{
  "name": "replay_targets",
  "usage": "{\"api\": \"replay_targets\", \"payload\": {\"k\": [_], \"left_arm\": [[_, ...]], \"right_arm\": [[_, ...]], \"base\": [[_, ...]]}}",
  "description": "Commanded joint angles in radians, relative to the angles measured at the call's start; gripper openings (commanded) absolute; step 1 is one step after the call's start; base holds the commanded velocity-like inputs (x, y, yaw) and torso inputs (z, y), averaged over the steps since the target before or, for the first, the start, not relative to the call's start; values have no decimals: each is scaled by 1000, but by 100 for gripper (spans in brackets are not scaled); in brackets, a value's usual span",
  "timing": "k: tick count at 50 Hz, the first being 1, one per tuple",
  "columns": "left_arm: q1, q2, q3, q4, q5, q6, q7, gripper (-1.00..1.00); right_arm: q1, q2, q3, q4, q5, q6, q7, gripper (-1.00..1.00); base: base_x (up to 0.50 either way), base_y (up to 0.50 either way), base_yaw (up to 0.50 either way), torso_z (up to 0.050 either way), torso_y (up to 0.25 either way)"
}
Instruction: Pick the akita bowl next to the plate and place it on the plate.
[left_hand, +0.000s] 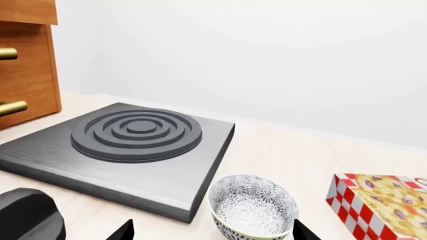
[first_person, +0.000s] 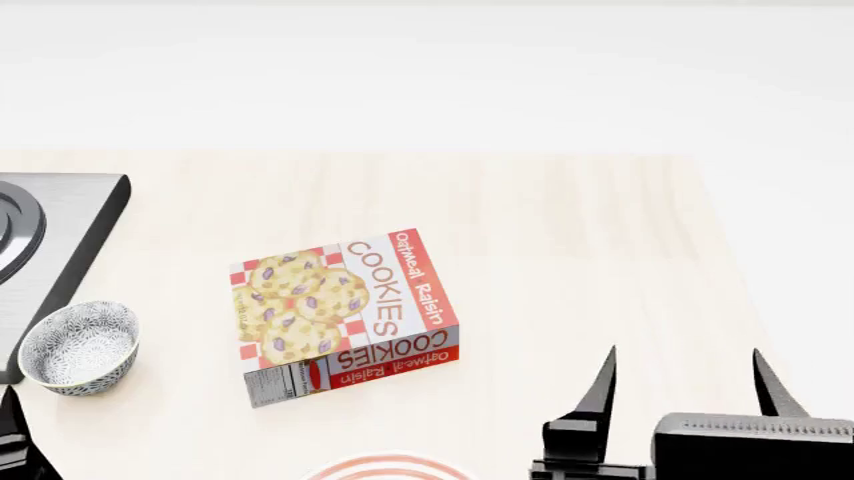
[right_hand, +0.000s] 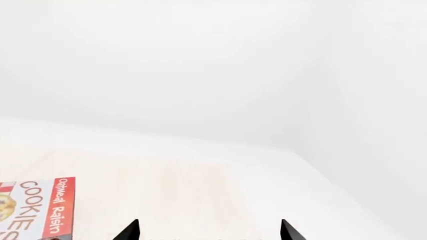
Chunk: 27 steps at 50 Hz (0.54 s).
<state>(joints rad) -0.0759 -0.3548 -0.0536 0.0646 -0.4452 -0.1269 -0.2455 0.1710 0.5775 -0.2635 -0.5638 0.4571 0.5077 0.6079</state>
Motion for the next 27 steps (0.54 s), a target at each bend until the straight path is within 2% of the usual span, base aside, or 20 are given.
{"api": "replay_targets", "payload": {"k": [1, 5, 6, 8, 19, 27], "left_arm": [[-4, -3, -1, -7, -7, 4, 6, 100], [-4, -4, -2, -11, -11, 10, 10, 100], [-3, -5, -3, -6, -13, 6, 8, 100], [-3, -6, -6, -7, -23, 4, 12, 100], [0, -11, -7, -4, -26, 4, 13, 100], [2, -14, -6, 1, -28, 1, 10, 100]], "right_arm": [[39, -23, -38, 69, -93, -37, 25, 100], [23, -25, -4, 72, -74, -154, -16, 100], [-25, 4, 21, 75, -85, -135, 12, 100], [-58, 4, 60, 64, -74, -211, 6, 100], [-91, 48, 109, -52, -41, -112, 69, 100], [-107, 57, 139, -73, -21, -106, 80, 100]], "base": [[0, 0, 0, 0, 0], [0, 0, 0, 0, 0], [0, 0, 0, 0, 0], [0, 0, 0, 0, 0], [0, 0, 0, 0, 0], [0, 0, 0, 0, 0]]}}
